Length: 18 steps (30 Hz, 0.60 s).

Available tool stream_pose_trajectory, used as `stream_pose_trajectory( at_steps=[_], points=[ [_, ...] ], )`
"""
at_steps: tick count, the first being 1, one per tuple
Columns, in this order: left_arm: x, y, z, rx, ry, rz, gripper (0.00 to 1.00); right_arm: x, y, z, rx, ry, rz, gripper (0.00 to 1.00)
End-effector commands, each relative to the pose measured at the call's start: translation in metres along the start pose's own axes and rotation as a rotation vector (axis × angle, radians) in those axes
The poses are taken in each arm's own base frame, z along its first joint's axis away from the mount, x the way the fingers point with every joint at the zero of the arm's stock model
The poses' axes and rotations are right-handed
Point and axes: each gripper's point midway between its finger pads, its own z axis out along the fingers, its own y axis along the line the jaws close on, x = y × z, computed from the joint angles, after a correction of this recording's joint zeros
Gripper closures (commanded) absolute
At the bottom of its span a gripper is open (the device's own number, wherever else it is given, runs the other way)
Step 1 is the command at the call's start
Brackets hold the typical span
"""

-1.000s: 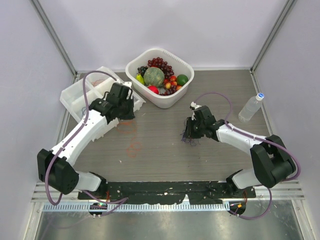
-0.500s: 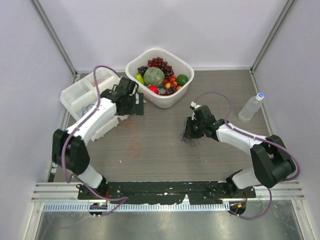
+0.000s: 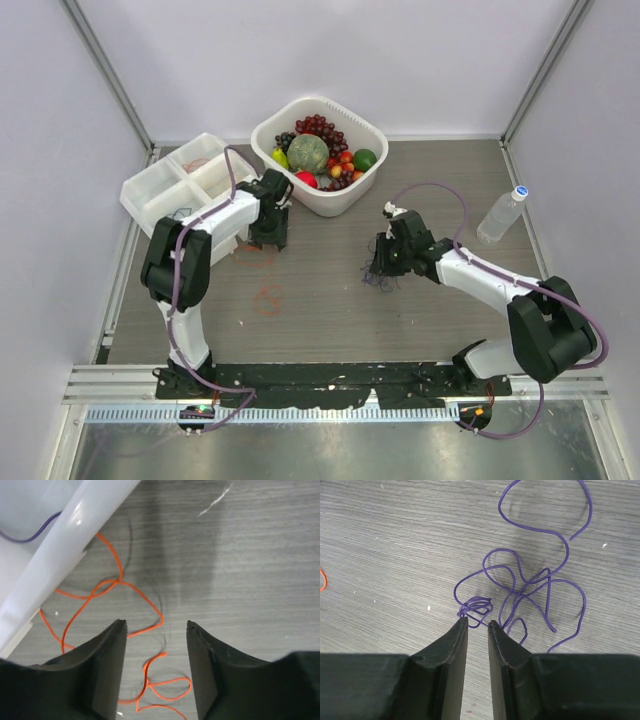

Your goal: Untangle the cables

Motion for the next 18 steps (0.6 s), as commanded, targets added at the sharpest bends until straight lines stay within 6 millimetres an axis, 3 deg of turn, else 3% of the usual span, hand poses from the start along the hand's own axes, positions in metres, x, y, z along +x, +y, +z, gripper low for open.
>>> stream_pose_trajectory(
  at_steps=[1,5,8,11,12,13,18],
  points=[
    [-0.014,-0.003,0.018,-0.013,-0.003,-0.011,0.47,-0.024,0.005,-0.011,0.008,-0.078,-0.021,0.72],
    [-0.010,-0.001,0.031,-0.022,0.004,-0.004,0.48,-0.024,0.002,-0.014,0.025,-0.086,-0.023,0.72],
    [-0.009,-0.005,0.033,0.001,0.016,0.009,0.65,-0.023,0.000,-0.016,0.033,-0.088,-0.021,0.72],
    [-0.011,-0.012,0.025,0.042,0.013,0.014,0.90,-0.021,-0.001,-0.016,0.037,-0.089,-0.021,0.72],
    [-0.014,-0.013,0.017,0.052,-0.001,0.014,0.99,-0.023,-0.002,-0.017,0.042,-0.097,-0.026,0.72],
    [-0.016,-0.014,0.010,0.058,-0.012,0.013,1.00,-0.022,-0.003,-0.016,0.045,-0.095,-0.027,0.72],
    [-0.030,-0.016,-0.055,0.127,-0.102,0.005,1.00,-0.019,0.001,-0.011,0.024,-0.071,-0.021,0.72]
  ],
)
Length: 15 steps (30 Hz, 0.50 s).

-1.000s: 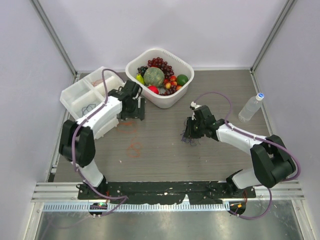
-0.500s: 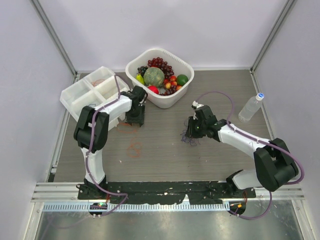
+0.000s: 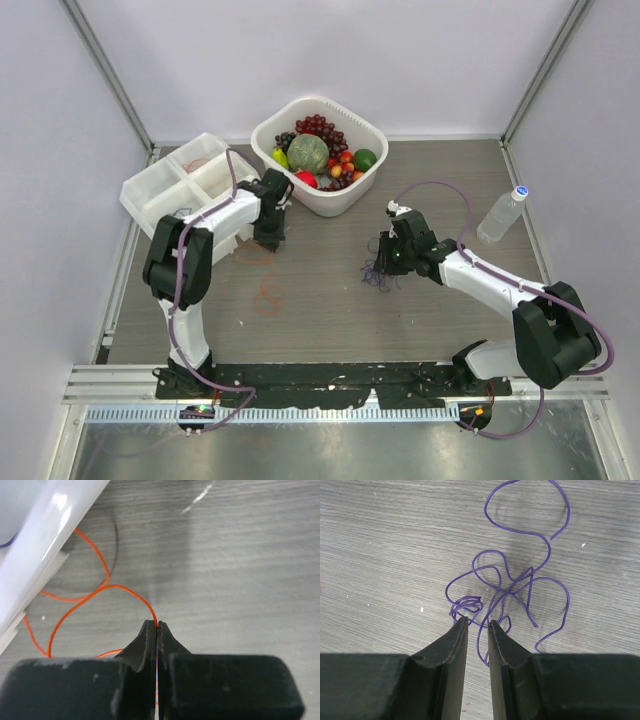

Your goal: Untangle the cables

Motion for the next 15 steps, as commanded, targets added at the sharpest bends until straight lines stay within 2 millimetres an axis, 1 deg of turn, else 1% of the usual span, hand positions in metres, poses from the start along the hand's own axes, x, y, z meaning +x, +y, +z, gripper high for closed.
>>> stream_pose_trajectory(
  at_steps=[1,4,5,6,7,9,10,12,15],
  points=[
    [-0.031,-0.010,-0.097,0.110,-0.182,0.002,1.00,-0.015,0.011,-0.001,-0.036,-0.040,-0.006,0.72],
    [-0.046,-0.010,-0.155,0.164,-0.322,0.014,1.00,-0.014,0.014,0.007,-0.055,-0.023,-0.002,0.72],
    [-0.051,-0.010,-0.176,0.186,-0.381,0.012,1.00,-0.018,0.017,0.007,-0.059,-0.025,-0.008,0.72],
    [-0.056,-0.011,-0.192,0.205,-0.426,0.010,1.00,-0.017,0.017,0.009,-0.059,-0.013,-0.011,0.72],
    [-0.062,-0.014,-0.214,0.236,-0.484,0.011,1.00,-0.021,0.019,0.008,-0.064,-0.019,-0.010,0.72],
    [-0.077,-0.018,-0.250,0.278,-0.578,0.014,1.00,-0.027,0.024,0.007,-0.077,-0.032,-0.015,0.72],
    [-0.086,-0.025,-0.274,0.324,-0.628,0.031,1.00,-0.029,0.025,0.007,-0.082,-0.033,-0.018,0.72],
    [-0.103,-0.025,-0.305,0.328,-0.710,0.029,1.00,-0.032,0.026,0.005,-0.080,-0.036,-0.034,0.72],
    [-0.131,-0.018,-0.351,0.302,-0.851,0.015,1.00,-0.035,0.024,0.000,-0.069,-0.036,-0.052,0.72]
  ],
)
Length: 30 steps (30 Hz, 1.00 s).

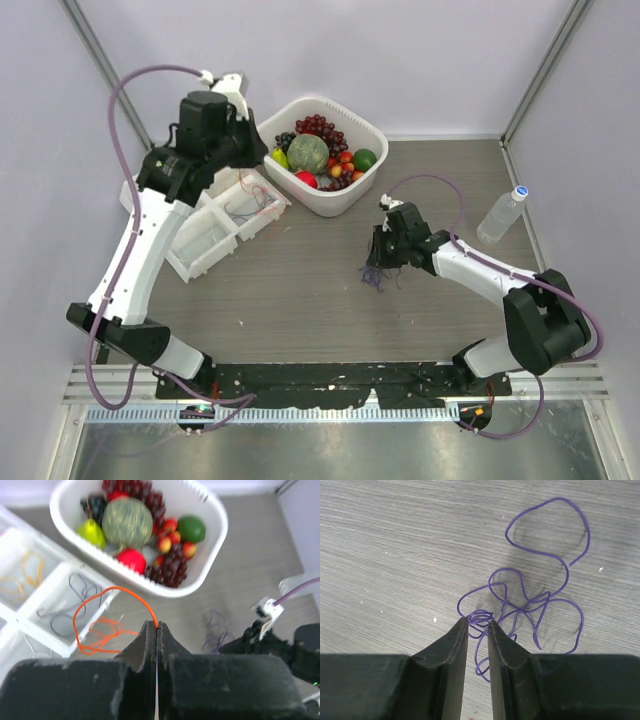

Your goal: Untangle the cables

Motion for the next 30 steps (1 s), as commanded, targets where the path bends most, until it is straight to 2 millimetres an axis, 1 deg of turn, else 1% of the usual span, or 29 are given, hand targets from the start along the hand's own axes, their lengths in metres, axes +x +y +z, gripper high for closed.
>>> stream_pose_trajectory(
  at_steps=[1,2,3,5,7,8,10,12,13,14,15,17,19,20,21,22,25,27,28,30],
  points=[
    [-0.055,-0.003,-0.011,-0.020,-0.133,0.038,1.00,-0.026,0.012,-0.013,-0.024,-0.061,-0.046,0.72],
    [-0.071,-0.005,-0.013,-0.023,-0.170,0.036,1.00,-0.029,0.013,-0.016,-0.026,-0.073,-0.048,0.72],
    [-0.082,-0.004,-0.009,-0.033,-0.193,0.032,1.00,-0.030,0.012,-0.018,-0.021,-0.079,-0.047,0.72],
    [-0.110,-0.003,-0.013,-0.037,-0.268,0.005,1.00,-0.035,0.012,-0.021,-0.016,-0.098,-0.046,0.72],
    [-0.129,0.007,-0.014,-0.036,-0.317,-0.042,1.00,-0.038,0.014,-0.021,-0.018,-0.102,-0.043,0.72],
    [-0.136,0.013,-0.014,-0.037,-0.335,-0.071,1.00,-0.040,0.013,-0.021,-0.018,-0.102,-0.041,0.72],
    [-0.150,0.032,-0.014,-0.056,-0.368,-0.134,1.00,-0.044,0.012,-0.022,-0.004,-0.104,-0.058,0.73],
    [-0.164,0.055,-0.013,-0.068,-0.404,-0.194,1.00,-0.048,0.007,-0.025,0.024,-0.106,-0.074,0.73],
    [-0.170,0.057,-0.010,-0.029,-0.406,-0.218,1.00,-0.052,0.007,-0.028,0.030,-0.113,-0.088,0.73],
    [-0.179,0.065,-0.012,-0.022,-0.430,-0.237,1.00,-0.054,0.004,-0.029,0.044,-0.121,-0.093,0.72],
    [-0.187,0.072,-0.009,-0.016,-0.448,-0.252,1.00,-0.057,0.002,-0.031,0.050,-0.130,-0.091,0.73],
    [-0.199,0.085,-0.003,0.025,-0.472,-0.284,1.00,-0.062,-0.002,-0.031,0.056,-0.141,-0.090,0.72],
    [-0.210,0.093,0.007,0.084,-0.493,-0.307,1.00,-0.065,-0.005,-0.029,0.067,-0.138,-0.111,0.73],
    [-0.216,0.091,0.011,0.122,-0.503,-0.321,1.00,-0.065,-0.009,-0.029,0.086,-0.125,-0.129,0.73],
    [-0.224,0.107,0.010,0.121,-0.527,-0.341,1.00,-0.065,-0.011,-0.031,0.097,-0.118,-0.138,0.72],
    [-0.229,0.119,0.014,0.127,-0.542,-0.353,1.00,-0.066,-0.019,-0.034,0.136,-0.116,-0.155,0.73],
    [-0.245,0.138,0.015,0.138,-0.612,-0.354,1.00,-0.070,-0.025,-0.045,0.175,-0.151,-0.172,0.72],
    [-0.250,0.152,0.021,0.141,-0.647,-0.339,1.00,-0.070,-0.030,-0.050,0.196,-0.166,-0.169,0.72],
    [-0.248,0.158,0.029,0.145,-0.657,-0.330,1.00,-0.067,-0.033,-0.050,0.202,-0.160,-0.166,0.72],
    [-0.253,0.167,0.036,0.151,-0.694,-0.299,1.00,-0.063,-0.035,-0.052,0.210,-0.155,-0.159,0.73]
  ],
)
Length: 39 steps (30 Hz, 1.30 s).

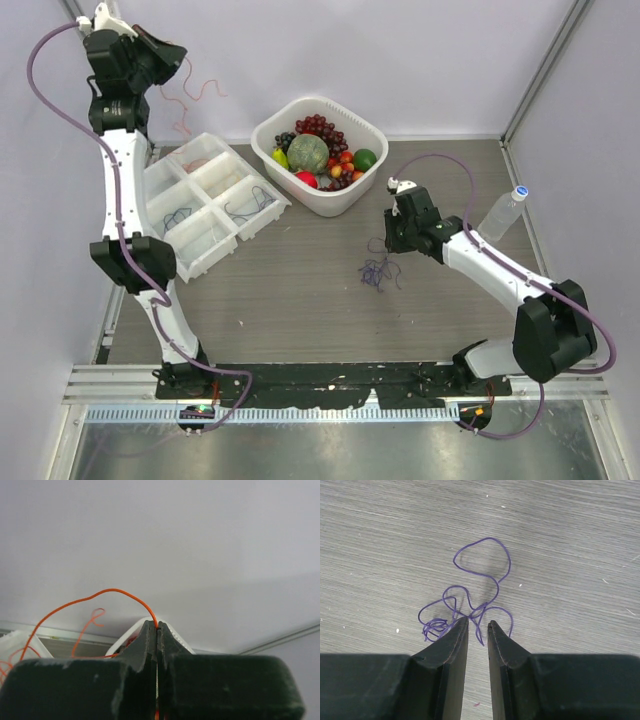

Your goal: Untangle the cables

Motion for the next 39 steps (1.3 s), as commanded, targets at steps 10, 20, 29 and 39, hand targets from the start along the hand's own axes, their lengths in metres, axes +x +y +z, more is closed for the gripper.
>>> stream_pose_trajectory(
  at_steps=[10,20,29,39],
  points=[
    [-0.020,0.017,0.054,0.175,-0.176,0.138,1.00,-0.009,-0.017,-0.018,0.079,-0.039,0.006,0.72],
    [0.008,0.055,0.065,0.077,-0.121,0.133,1.00,-0.010,-0.016,-0.010,0.073,-0.017,-0.005,0.73],
    [-0.042,0.011,0.049,0.168,-0.237,0.138,1.00,-0.007,-0.013,-0.006,0.056,0.003,-0.003,0.72],
    [-0.056,0.014,0.046,0.150,-0.293,0.187,1.00,-0.003,-0.012,-0.005,0.044,0.009,0.005,0.73]
  ],
)
